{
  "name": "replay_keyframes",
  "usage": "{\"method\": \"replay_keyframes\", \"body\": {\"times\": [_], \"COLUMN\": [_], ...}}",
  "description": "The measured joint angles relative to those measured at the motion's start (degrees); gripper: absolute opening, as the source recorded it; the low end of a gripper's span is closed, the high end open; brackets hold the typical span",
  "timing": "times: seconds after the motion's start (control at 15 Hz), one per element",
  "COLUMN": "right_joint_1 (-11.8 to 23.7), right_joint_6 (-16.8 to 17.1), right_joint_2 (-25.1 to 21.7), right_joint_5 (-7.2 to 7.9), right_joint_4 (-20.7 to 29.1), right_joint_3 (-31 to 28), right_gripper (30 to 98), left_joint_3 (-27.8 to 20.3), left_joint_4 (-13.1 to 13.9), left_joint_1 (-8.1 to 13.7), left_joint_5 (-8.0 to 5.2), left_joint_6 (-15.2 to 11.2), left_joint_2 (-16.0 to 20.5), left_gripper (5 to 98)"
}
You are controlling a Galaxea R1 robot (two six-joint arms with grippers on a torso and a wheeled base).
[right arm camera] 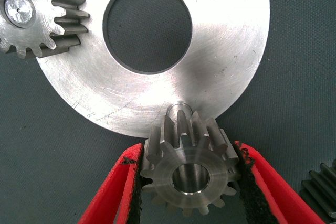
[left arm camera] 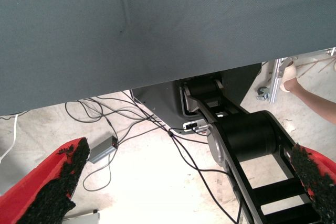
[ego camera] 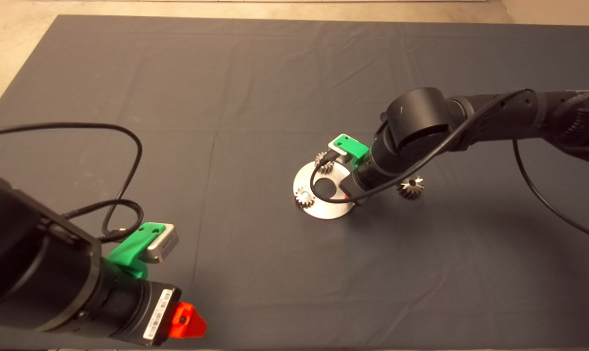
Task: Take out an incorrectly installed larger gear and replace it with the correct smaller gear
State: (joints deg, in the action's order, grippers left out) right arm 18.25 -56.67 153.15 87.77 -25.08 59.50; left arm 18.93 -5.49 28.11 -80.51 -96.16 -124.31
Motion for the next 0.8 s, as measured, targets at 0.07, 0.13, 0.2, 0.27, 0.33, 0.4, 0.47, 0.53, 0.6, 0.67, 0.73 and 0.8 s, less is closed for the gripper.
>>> {"method": "replay_keyframes", "body": {"times": [0.07,0.13,0.2,0.27,0.33,0.4,0.47,0.53,0.6,0.67,0.73,0.8], "right_joint_1": [0.00,0.00,0.00,0.00,0.00,0.00,0.00,0.00,0.00,0.00,0.00,0.00], "right_joint_6": [0.00,0.00,-0.01,0.00,-0.01,-0.02,-0.02,-0.02,-0.02,-0.02,-0.02,-0.02], "right_joint_2": [0.00,0.00,0.00,0.00,0.00,0.02,0.02,0.05,0.11,0.22,0.22,0.24], "right_joint_5": [0.00,-0.01,-0.04,-0.01,-0.04,-0.04,-0.06,-0.06,-0.06,0.01,-0.01,-0.01], "right_joint_4": [-0.03,-0.04,-0.11,-0.13,-0.24,-0.35,-0.38,-0.41,-0.44,-0.46,-0.46,-0.46], "right_joint_3": [0.00,0.00,0.07,0.26,0.50,0.69,0.96,1.16,1.24,1.33,1.38,1.38], "right_gripper": [41.6,41.6,41.6,41.6,41.6,41.6,41.6,41.6,41.6,41.6,41.6,41.6], "left_joint_3": [0.00,0.00,0.00,0.00,0.00,0.00,0.00,0.00,0.00,0.00,0.00,0.00], "left_joint_4": [0.00,0.00,0.00,0.00,0.00,0.00,0.00,0.00,0.00,0.00,0.00,0.00], "left_joint_1": [0.00,0.00,0.00,0.00,0.00,-0.02,-0.01,-0.01,-0.01,-0.02,-0.02,-0.02], "left_joint_5": [0.00,0.00,0.00,0.00,0.00,0.00,0.00,0.00,0.00,0.00,-0.02,-0.02], "left_joint_6": [0.00,0.00,0.00,0.00,0.00,0.00,0.00,0.00,0.00,0.00,0.00,0.00], "left_joint_2": [0.02,0.00,0.02,0.02,0.02,0.02,0.01,0.01,0.02,0.00,0.02,0.02], "left_gripper": [98.3,98.3,98.3,98.3,98.3,98.3,98.2,98.3,98.2,98.3,98.3,98.3]}}
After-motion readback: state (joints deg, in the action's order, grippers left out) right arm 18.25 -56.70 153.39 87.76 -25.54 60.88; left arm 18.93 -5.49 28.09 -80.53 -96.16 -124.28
